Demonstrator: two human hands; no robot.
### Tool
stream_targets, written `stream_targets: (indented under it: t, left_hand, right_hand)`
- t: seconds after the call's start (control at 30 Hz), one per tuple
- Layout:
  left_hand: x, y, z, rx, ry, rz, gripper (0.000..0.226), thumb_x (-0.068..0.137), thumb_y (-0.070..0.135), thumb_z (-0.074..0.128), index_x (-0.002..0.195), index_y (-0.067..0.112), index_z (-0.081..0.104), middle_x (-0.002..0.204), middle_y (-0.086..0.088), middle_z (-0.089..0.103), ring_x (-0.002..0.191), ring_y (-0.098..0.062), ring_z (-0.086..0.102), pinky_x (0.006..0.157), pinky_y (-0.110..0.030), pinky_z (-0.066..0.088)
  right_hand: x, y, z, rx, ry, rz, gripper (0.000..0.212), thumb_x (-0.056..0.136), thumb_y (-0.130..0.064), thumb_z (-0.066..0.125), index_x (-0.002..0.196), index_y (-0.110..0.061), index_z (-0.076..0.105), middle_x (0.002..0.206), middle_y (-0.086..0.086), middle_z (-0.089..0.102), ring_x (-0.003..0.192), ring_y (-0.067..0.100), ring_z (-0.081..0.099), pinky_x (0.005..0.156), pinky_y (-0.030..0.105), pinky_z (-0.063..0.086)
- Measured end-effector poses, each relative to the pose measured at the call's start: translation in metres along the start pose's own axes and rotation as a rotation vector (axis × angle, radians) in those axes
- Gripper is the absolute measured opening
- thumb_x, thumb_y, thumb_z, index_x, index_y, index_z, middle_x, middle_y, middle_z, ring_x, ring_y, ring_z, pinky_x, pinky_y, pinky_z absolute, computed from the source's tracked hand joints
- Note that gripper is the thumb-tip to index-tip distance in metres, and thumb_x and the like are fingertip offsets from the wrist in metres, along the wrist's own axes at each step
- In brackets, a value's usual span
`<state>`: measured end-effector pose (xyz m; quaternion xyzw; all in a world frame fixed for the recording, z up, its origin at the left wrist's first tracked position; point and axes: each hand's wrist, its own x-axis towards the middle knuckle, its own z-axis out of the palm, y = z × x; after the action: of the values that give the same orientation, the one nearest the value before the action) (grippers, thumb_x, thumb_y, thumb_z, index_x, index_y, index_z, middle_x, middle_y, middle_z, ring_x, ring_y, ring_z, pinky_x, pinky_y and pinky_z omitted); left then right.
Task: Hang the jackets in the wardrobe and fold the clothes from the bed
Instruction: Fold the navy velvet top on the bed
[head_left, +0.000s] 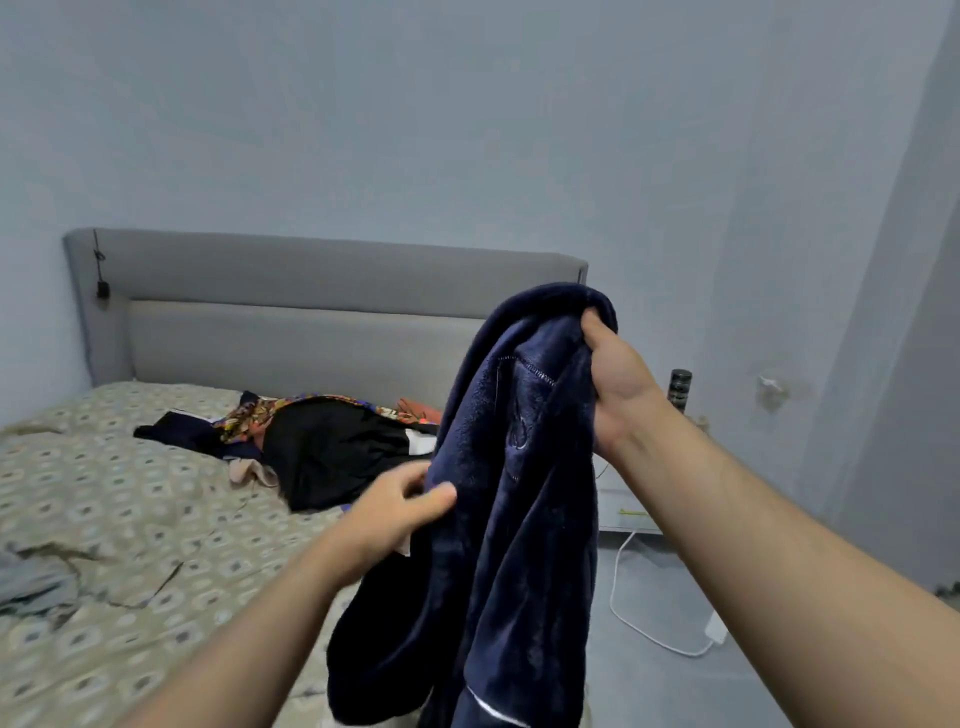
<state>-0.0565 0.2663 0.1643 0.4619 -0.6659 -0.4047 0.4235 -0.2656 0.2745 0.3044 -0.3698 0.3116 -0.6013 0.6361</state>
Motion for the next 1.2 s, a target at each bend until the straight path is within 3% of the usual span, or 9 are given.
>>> stream_targets:
  t: [0.17, 0.33, 0.53, 0.67, 0.77, 0.83, 0.97, 1.07, 1.2]
  left_hand:
    - [0.0, -0.001, 0.02, 0.141, 0.03, -0.033, 0.032, 0.075, 0.043, 0.068, 0.098, 0.022, 0.069, 0.095, 0.003, 0.075, 0.092, -0.016, 0.07, 0.088, -0.043, 0.054]
    - [0.013, -0.005, 0.007, 0.373, -0.27, -0.236, 0.022, 0.083, 0.051, 0.069, 0.094, 0.032, 0.069, 0.093, 0.012, 0.074, 0.089, -0.006, 0.07, 0.072, -0.025, 0.052]
    - [0.025, -0.03, -0.009, -0.45, -0.188, -0.199, 0.048, 0.076, 0.0, 0.061, 0.124, 0.0, 0.063, 0.125, -0.027, 0.063, 0.12, -0.042, 0.059, 0.107, -0.052, 0.043]
    - [0.037, 0.011, -0.034, -0.548, 0.033, -0.018, 0.046, 0.064, -0.003, 0.062, 0.11, -0.002, 0.065, 0.099, -0.018, 0.068, 0.095, -0.032, 0.065, 0.081, -0.031, 0.055]
    - [0.039, 0.056, -0.049, -0.546, 0.139, 0.043, 0.051, 0.053, -0.005, 0.053, 0.099, 0.008, 0.069, 0.081, -0.011, 0.07, 0.069, -0.023, 0.068, 0.065, -0.024, 0.057]
    - [0.038, 0.084, -0.05, -0.454, 0.082, 0.098, 0.051, 0.053, -0.004, 0.051, 0.098, 0.013, 0.071, 0.077, -0.006, 0.072, 0.066, -0.018, 0.067, 0.063, -0.023, 0.056]
    - [0.037, 0.125, -0.033, -0.34, -0.131, 0.181, 0.05, 0.054, -0.008, 0.049, 0.085, 0.019, 0.078, 0.07, -0.007, 0.068, 0.061, -0.016, 0.064, 0.06, -0.022, 0.054]
    - [0.036, 0.144, -0.025, -0.292, -0.228, 0.218, 0.048, 0.059, -0.011, 0.052, 0.082, 0.022, 0.079, 0.064, -0.006, 0.064, 0.054, -0.016, 0.061, 0.056, -0.023, 0.053]
    - [0.04, 0.154, -0.027, -0.182, -0.112, 0.283, 0.04, 0.06, -0.007, 0.062, 0.089, 0.019, 0.072, 0.069, 0.001, 0.067, 0.061, -0.012, 0.062, 0.059, -0.022, 0.053]
  right_hand:
    - [0.003, 0.002, -0.014, -0.014, 0.048, -0.016, 0.053, 0.103, -0.049, 0.04, 0.118, -0.005, 0.065, 0.107, 0.017, 0.072, 0.1, 0.029, 0.069, 0.089, 0.042, 0.056]
    - [0.003, -0.005, -0.029, 0.017, 0.08, -0.054, 0.052, 0.104, -0.05, 0.037, 0.114, -0.007, 0.066, 0.098, 0.014, 0.075, 0.094, 0.027, 0.07, 0.083, 0.04, 0.057]
    - [-0.002, -0.009, -0.037, -0.065, 0.079, -0.07, 0.041, 0.103, -0.039, 0.045, 0.116, -0.007, 0.067, 0.102, 0.013, 0.075, 0.088, 0.025, 0.074, 0.072, 0.037, 0.061]
    - [-0.008, -0.007, -0.053, -0.444, 0.21, -0.073, 0.019, 0.095, -0.013, 0.057, 0.108, -0.007, 0.069, 0.085, 0.01, 0.075, 0.077, 0.025, 0.071, 0.07, 0.035, 0.056]
    - [-0.001, 0.005, -0.073, -0.846, 0.367, -0.039, 0.03, 0.087, -0.004, 0.054, 0.116, -0.004, 0.061, 0.093, 0.015, 0.067, 0.078, 0.025, 0.062, 0.064, 0.032, 0.051]
    - [0.001, 0.017, -0.078, -1.097, 0.389, -0.095, 0.042, 0.085, -0.01, 0.058, 0.127, -0.012, 0.052, 0.108, 0.011, 0.063, 0.089, 0.025, 0.061, 0.077, 0.037, 0.053]
    - [-0.004, 0.036, -0.05, -1.244, -0.09, -0.256, 0.066, 0.088, -0.013, 0.064, 0.148, -0.029, 0.041, 0.148, -0.003, 0.047, 0.134, 0.014, 0.045, 0.112, 0.036, 0.039]
    - [-0.011, 0.042, -0.025, -0.991, -0.468, -0.091, 0.07, 0.086, 0.007, 0.055, 0.142, -0.035, 0.044, 0.135, -0.012, 0.059, 0.128, 0.004, 0.053, 0.106, 0.036, 0.048]
    - [-0.016, 0.038, -0.027, -0.905, -0.583, 0.104, 0.047, 0.078, 0.002, 0.061, 0.123, -0.014, 0.057, 0.119, 0.014, 0.066, 0.114, 0.03, 0.064, 0.104, 0.049, 0.048]
